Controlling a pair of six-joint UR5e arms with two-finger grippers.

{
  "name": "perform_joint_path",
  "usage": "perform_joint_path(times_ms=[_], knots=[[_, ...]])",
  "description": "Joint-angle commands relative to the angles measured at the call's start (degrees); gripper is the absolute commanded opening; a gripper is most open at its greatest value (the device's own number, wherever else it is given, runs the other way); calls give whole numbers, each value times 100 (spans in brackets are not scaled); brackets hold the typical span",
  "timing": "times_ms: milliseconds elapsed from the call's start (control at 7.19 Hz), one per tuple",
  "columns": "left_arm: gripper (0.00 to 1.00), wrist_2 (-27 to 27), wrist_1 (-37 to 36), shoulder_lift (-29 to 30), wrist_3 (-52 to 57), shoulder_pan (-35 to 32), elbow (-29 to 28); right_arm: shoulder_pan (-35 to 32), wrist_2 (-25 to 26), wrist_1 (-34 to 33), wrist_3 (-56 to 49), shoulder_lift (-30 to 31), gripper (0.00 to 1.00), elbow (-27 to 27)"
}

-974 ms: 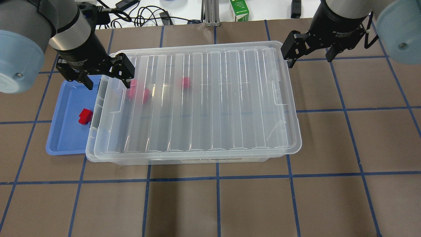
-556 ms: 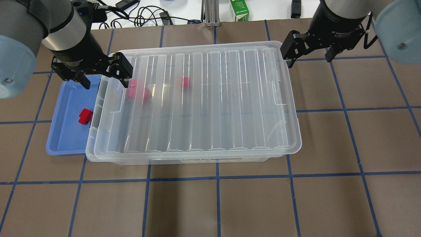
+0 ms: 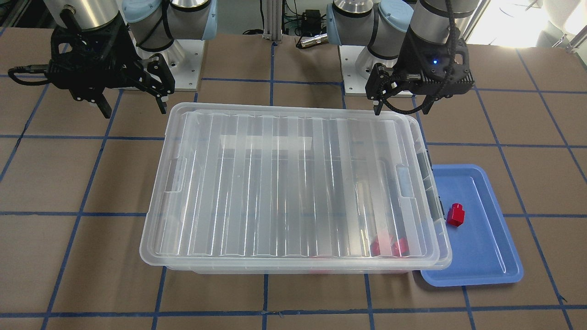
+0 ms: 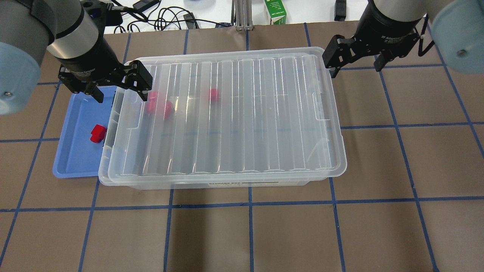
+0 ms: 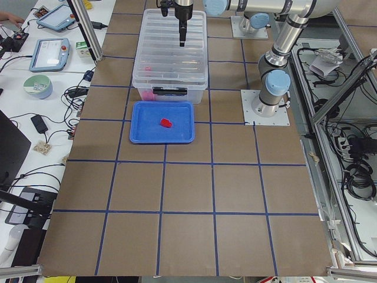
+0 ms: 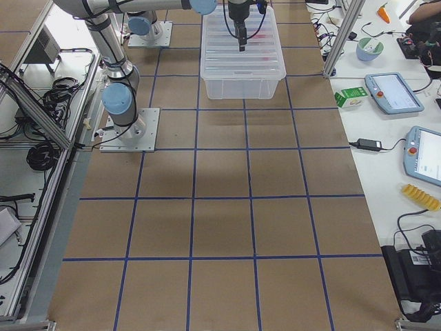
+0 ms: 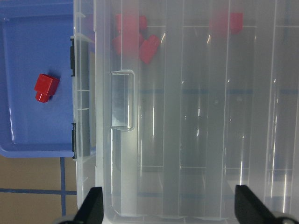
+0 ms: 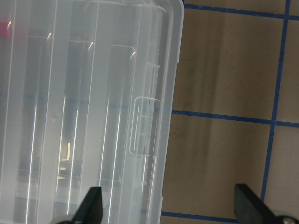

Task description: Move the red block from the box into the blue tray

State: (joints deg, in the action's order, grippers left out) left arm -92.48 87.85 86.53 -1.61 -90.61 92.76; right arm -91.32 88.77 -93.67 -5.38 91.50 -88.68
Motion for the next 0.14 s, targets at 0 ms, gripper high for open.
perform_joint_path(times_ms=[0], knots=[[100,-7,39,91,-6,0,-47,0,0,-2,-7,0,100,-9]])
